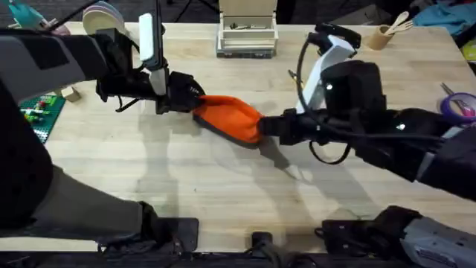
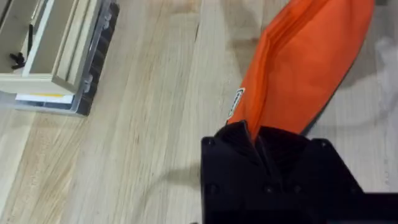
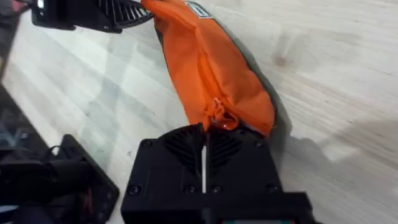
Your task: Unzip the bag, pick up the pens from the table one at a time and place them inside, then zip the bag closed.
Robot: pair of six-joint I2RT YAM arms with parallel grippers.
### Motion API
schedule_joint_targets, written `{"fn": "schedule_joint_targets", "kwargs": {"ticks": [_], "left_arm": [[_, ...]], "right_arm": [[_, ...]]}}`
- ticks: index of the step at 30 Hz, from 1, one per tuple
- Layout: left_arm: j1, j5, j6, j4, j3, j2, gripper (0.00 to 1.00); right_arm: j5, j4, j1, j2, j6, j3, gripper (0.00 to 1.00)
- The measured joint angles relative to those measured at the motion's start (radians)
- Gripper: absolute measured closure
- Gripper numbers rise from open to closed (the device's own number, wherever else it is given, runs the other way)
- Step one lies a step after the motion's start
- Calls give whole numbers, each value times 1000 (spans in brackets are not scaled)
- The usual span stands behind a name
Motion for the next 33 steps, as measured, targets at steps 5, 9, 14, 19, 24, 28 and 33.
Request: {"fn": "schedule_joint_targets", "kwargs": {"ticks": [5, 9, 14, 19, 24, 28, 33], "left_arm": [[1, -9, 0, 4, 1, 0, 958], [4, -19, 0, 5, 2, 0, 958], [10, -44, 0, 12, 9, 0, 958], [11, -55, 0, 12, 11, 0, 958], [11, -61, 0, 14, 12, 0, 958], [11, -62, 0, 15, 12, 0, 958], [11, -70, 0, 16, 12, 0, 959]], "right_arm": [[95, 44, 69, 67, 0, 45, 970], [106, 43, 90, 125, -1, 101, 971], [109, 38, 120, 197, -4, 169, 971], [108, 36, 139, 241, -8, 208, 971], [108, 36, 149, 253, -8, 222, 971], [108, 28, 150, 255, -8, 236, 971], [108, 25, 150, 258, -8, 272, 971]]}}
